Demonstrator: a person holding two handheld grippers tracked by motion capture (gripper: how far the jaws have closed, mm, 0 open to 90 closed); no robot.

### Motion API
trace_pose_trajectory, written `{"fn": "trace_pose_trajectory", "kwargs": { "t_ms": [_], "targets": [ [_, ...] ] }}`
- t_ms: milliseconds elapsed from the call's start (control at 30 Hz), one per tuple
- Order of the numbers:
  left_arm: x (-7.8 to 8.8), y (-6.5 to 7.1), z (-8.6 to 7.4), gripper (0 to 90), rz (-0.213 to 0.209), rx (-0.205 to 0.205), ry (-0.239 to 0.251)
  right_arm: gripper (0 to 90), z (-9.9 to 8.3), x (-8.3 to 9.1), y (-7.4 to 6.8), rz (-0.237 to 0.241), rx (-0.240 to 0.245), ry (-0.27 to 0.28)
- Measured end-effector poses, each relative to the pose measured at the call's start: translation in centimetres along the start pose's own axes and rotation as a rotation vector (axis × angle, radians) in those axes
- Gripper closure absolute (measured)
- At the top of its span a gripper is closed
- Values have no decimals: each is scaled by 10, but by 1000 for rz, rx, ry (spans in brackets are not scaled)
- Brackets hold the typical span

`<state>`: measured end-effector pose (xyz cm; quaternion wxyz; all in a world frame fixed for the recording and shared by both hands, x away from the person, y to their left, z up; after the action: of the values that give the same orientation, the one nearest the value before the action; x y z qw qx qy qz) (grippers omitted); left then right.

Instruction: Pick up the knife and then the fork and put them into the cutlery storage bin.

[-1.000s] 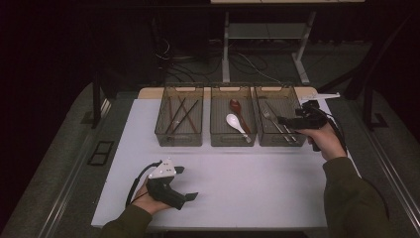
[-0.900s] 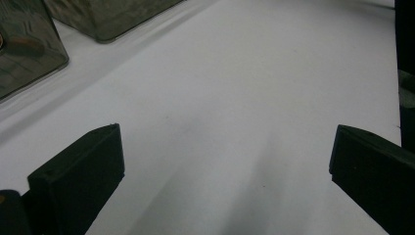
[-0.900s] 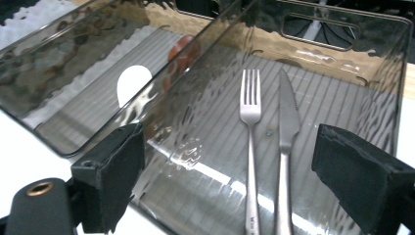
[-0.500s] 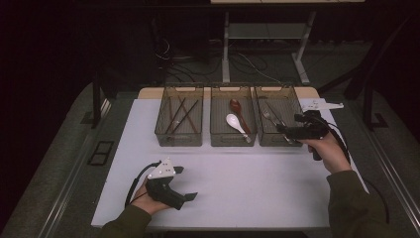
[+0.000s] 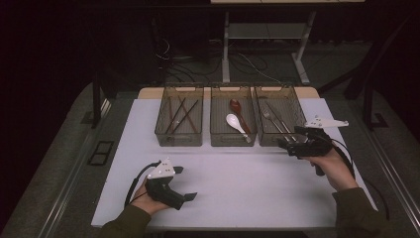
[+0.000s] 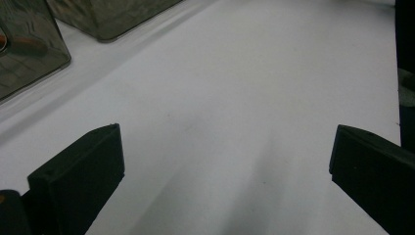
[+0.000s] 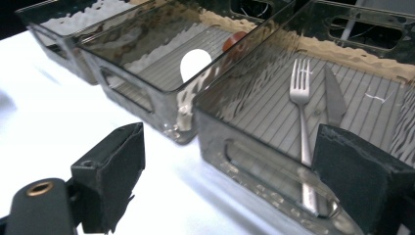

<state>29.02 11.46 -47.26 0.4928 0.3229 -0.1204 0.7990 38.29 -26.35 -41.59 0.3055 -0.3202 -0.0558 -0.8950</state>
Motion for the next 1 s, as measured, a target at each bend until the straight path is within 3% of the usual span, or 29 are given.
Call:
{"fn": "trace_pose_trajectory", "kwargs": {
  "t_ms": [167,500,1000],
  "targets": [
    [0,0,0,0,-1,1,2,126,-9,9,-11,34,1,20],
    [1,0,0,0,1,0,3,127,-33,16,-24,55,27,37],
    [1,0,0,0,2,-2,4,126,-76,20,-40,72,31,8]
  ]
}}
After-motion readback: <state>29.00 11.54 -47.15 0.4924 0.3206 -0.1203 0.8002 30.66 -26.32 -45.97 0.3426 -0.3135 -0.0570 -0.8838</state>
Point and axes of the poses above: each handheld gripper's, and its own axes: x roughly backward along the jaws, z roughly out of its top, y roughly to its right, the point moved 6 cm from there along -x, roughly forward along the jaws, and after that the axes turned 6 degrees about -y, right-handed, at the moved point
